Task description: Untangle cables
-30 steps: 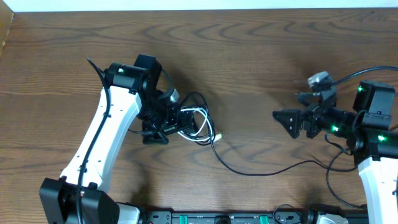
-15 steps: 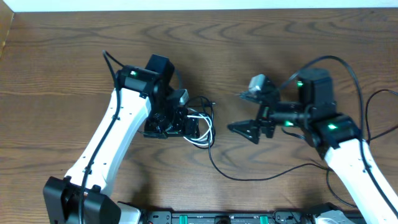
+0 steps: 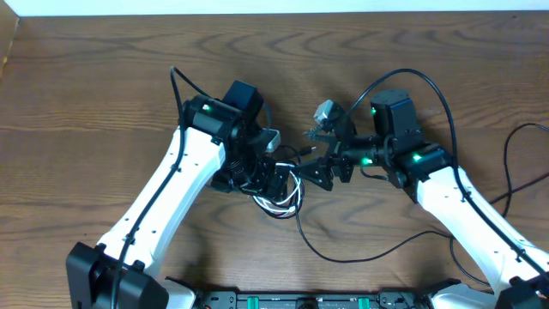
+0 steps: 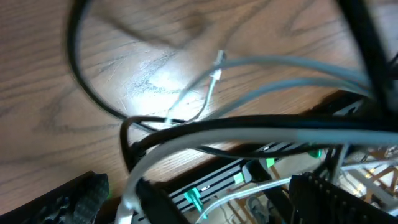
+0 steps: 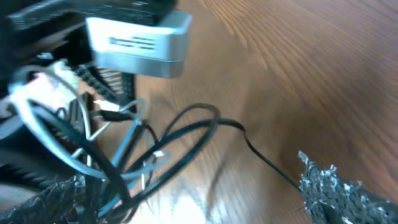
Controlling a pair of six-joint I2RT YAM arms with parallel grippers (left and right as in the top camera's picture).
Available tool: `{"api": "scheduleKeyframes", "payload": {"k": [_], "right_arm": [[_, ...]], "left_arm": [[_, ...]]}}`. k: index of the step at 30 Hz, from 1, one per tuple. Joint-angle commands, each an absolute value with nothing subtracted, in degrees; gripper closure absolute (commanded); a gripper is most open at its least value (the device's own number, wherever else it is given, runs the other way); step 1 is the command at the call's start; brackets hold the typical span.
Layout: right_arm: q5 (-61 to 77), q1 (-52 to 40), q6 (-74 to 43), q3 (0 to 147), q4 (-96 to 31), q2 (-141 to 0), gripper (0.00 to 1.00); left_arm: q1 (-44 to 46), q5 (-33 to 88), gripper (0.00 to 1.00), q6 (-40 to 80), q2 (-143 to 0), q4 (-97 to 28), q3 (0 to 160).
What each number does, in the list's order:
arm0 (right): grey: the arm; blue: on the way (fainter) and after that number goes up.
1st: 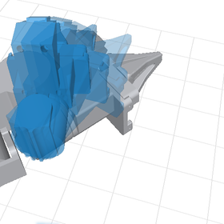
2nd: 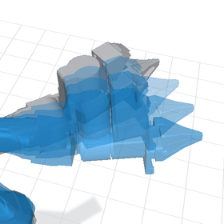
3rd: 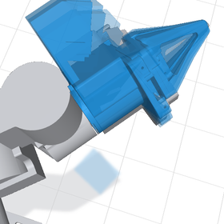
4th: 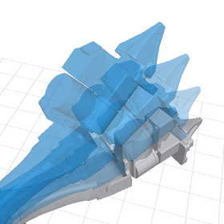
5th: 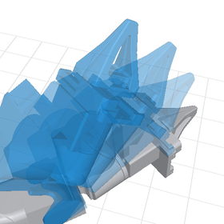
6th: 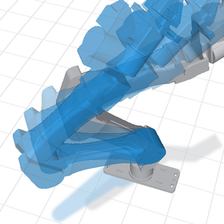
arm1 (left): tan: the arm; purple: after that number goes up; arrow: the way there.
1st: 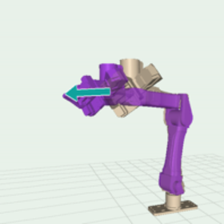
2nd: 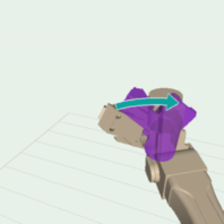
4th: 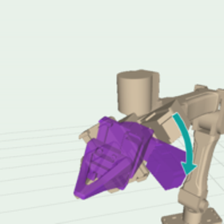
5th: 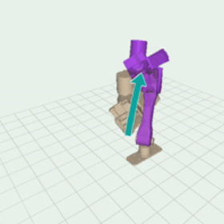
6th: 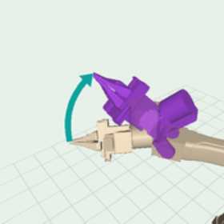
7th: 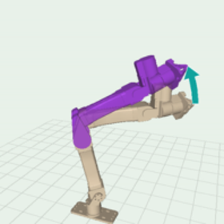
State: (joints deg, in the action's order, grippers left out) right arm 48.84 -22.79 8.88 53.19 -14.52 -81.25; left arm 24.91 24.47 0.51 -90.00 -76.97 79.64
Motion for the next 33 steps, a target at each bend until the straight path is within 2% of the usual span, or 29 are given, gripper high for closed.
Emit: {"api": "scheduleKeyframes", "payload": {"k": [1,4,13,18,23,28,33], "right_arm": [[39.53,-23.14,4.51,53.54,-14.57,-81.73,0.01],[35.53,-22.96,2.42,53.54,-14.35,-81.73,0.01],[35.05,-22.83,2.11,53.54,-15.22,-81.73,0.01],[36.01,-22.81,2.11,53.54,-17.04,-81.69,0.01],[42.46,-22.85,2.2,53.54,-19.88,-81.65,0.01],[44.27,-23.7,9.98,53.54,-28.82,-81.67,0.14],[44.12,-25.28,17.72,53.54,-38.48,-81.67,0.16]], "left_arm": [[25.58,24.32,0.02,-2.85,-89.8,-77.49,80.36],[25.58,24.32,0.02,-2.81,-89.8,-77.69,80.36],[25.58,23.75,0.02,-2.76,-89.8,-75.85,80.36],[25.58,13.39,0.02,-0.84,-89.8,-74.85,80.36],[24.93,-2.98,0.02,13.82,-89.8,-74.65,80.36],[22.76,-4.36,0.02,18.28,-89.8,-73.52,80.36],[19.49,-4.36,0.02,20.78,-89.8,-72.34,80.36]]}}
